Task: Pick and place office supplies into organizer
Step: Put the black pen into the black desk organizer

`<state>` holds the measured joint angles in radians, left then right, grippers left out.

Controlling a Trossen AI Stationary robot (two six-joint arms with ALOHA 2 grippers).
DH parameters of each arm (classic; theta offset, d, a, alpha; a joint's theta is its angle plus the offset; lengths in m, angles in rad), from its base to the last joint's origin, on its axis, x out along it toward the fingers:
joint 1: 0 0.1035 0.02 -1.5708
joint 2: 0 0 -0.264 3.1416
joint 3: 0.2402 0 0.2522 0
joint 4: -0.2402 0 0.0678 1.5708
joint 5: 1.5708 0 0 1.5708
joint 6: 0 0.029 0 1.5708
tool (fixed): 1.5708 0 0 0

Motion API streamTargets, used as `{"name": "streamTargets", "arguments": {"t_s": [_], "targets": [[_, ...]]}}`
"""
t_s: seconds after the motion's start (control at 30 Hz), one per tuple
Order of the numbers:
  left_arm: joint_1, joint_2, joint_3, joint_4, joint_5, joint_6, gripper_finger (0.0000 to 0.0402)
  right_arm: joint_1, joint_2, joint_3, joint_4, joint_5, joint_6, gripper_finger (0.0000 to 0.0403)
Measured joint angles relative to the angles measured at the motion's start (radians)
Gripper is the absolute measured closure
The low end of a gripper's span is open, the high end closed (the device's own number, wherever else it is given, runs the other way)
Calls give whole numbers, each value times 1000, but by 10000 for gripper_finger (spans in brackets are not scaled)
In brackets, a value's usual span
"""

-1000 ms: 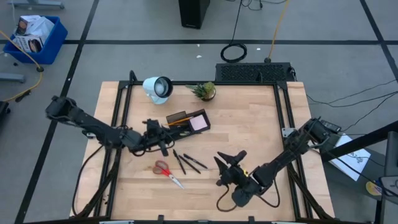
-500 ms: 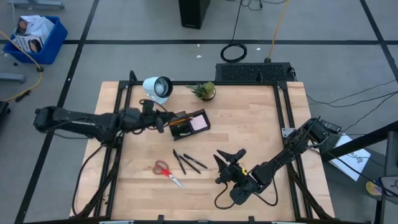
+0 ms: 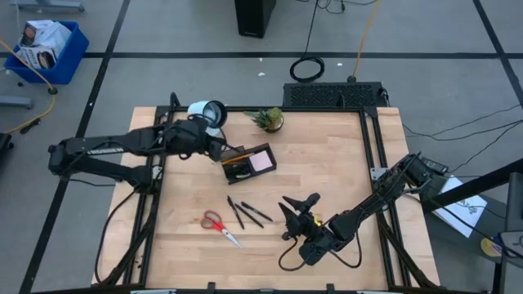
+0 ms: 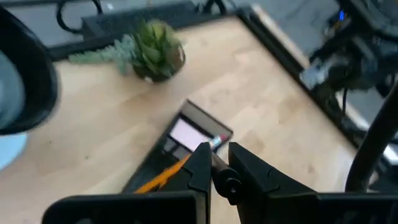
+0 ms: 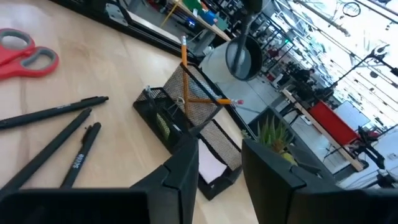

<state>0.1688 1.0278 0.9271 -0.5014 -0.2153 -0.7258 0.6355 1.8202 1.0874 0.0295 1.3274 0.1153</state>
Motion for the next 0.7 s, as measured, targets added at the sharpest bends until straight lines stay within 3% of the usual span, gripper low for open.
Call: {"name": "streamTargets", "arguments": {"t_s": [0.1,0.23,0.7], "targets": [[11,70,34,-46,18,10,360,-1,0,0,-18,4,15,287],[23,156,58,-114,-35,6,360,0,0,0,-19,4,15,287],[22,316,62,-99,-46,14,360,-1,0,0,-20,4,21,287]]}}
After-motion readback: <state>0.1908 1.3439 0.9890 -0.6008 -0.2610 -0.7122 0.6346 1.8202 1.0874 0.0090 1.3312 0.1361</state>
